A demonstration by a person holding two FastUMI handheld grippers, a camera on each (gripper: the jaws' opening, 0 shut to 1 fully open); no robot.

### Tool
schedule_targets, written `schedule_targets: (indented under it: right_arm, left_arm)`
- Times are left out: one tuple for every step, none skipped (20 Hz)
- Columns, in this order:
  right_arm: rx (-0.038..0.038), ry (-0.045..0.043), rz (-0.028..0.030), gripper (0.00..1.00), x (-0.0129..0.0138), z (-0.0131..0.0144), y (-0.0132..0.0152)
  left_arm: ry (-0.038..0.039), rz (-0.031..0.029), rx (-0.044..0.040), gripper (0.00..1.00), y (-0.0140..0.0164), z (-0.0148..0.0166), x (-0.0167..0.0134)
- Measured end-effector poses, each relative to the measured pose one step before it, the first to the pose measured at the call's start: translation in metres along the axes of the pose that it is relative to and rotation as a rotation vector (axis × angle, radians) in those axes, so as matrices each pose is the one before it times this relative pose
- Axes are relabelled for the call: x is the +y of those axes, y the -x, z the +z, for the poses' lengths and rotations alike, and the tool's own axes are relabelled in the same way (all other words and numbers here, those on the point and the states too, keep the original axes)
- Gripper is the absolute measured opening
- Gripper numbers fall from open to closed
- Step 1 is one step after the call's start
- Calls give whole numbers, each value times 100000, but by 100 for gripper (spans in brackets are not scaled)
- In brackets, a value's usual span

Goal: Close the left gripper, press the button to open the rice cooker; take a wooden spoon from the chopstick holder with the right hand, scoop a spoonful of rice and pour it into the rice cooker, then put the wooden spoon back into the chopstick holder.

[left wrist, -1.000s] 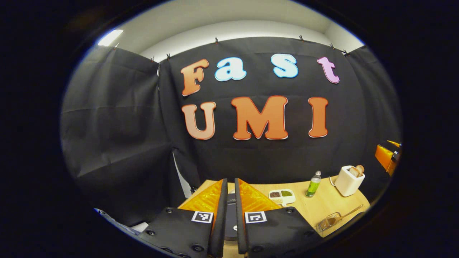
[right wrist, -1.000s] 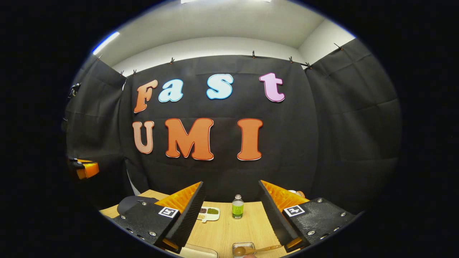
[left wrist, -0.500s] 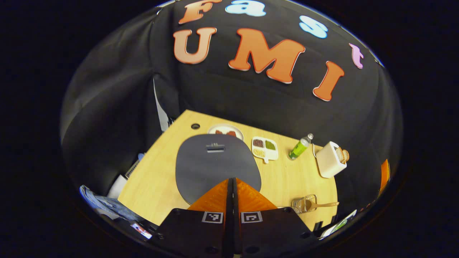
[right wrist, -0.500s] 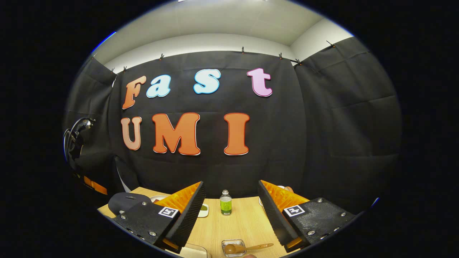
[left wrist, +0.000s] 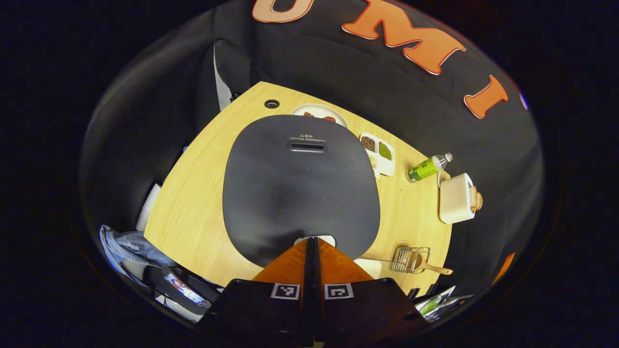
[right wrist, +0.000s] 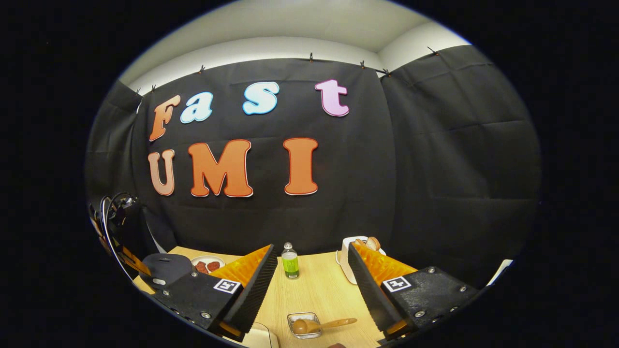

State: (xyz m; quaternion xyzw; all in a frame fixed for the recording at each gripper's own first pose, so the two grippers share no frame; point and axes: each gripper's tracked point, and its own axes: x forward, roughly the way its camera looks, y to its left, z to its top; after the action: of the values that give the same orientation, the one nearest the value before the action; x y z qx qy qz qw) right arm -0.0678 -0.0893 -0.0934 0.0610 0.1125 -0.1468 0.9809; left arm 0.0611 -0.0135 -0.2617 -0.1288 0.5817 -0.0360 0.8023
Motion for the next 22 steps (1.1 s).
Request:
schedule_targets:
  right_arm:
    - [271,381,-787,91,-190,-180,122]
    - [430,723,-848,91,-234,-159,160]
    - [398,698,-942,91,-243,-224,144]
    - [163,536,-893,91,-228,-126,163]
    - [232,353,-807,91,-290,-160,179]
    - [474,273,-882,91,-222,-161,62]
    - [751,193,-697,92,-214,-343,124]
    - [536,103,-836,91,-199,-212,-18]
    - [515,-111,-649,91,-128,-224,-13]
    - [881,-203,-541,91,-56,-213,-114]
    - [1227,-273,-337,91,-58,-441,12]
    - [1204,-240,9,91,58,-354,-89]
    - [578,-254,-211,91,-79,-252,-67]
    - [720,-269,254,91,8,-280,-131]
    - [653,-263,177,91,6,-408,-164]
    - [786,-231,411,91,67,-217,-209]
    - [501,9,542,91,89,-320,-114]
    - [638,332,121,92,15,-254,-289]
    - [1440,321,502,91,-30,-556,-298]
    - [1891,-123,506,92,-8,-677,-260]
    - [2934,-740,1056,92,5,-954,-202]
    - [3435,-1724,1403,92,197,-1003,-169]
  left_arm:
    - [1506,-247,2283,1,-546,-299,-133]
    - [1084,-621,2108,5,-457,-127,-77]
    - [985,64,1038,5,-348,118,155]
    - [761,-272,1123,5,-391,108,-41]
    - [841,799,313,5,-402,16,164]
    - [755,122,752,5,-488,70,35]
    - [-477,-229,-182,5,61,128,-117]
    - [-18,138,1227,5,-133,-155,93]
    - [102,223,605,8,145,-120,31]
    - [711,561,321,5,-33,88,63]
    - [158,665,34,5,-249,19,-59]
    - [-781,746,367,2,-81,-51,71]
    - [-148,927,-317,5,-128,9,87]
    - [-893,846,896,5,179,-177,-28]
    - [-338,312,-633,2,-6,57,13]
    - [-81,-43,-192,5,218,-19,-82]
    - [-406,-291,-324,5,-186,7,55]
    - [77,-490,-1502,2,351,87,-146]
    - [-373,-717,-1459,2,148,-6,5]
    - [796,-368,-2454,5,386,-62,-15]
    - [1282,293,-183,5,306,-500,-89]
    - [180,313,-3028,5,548,173,-102]
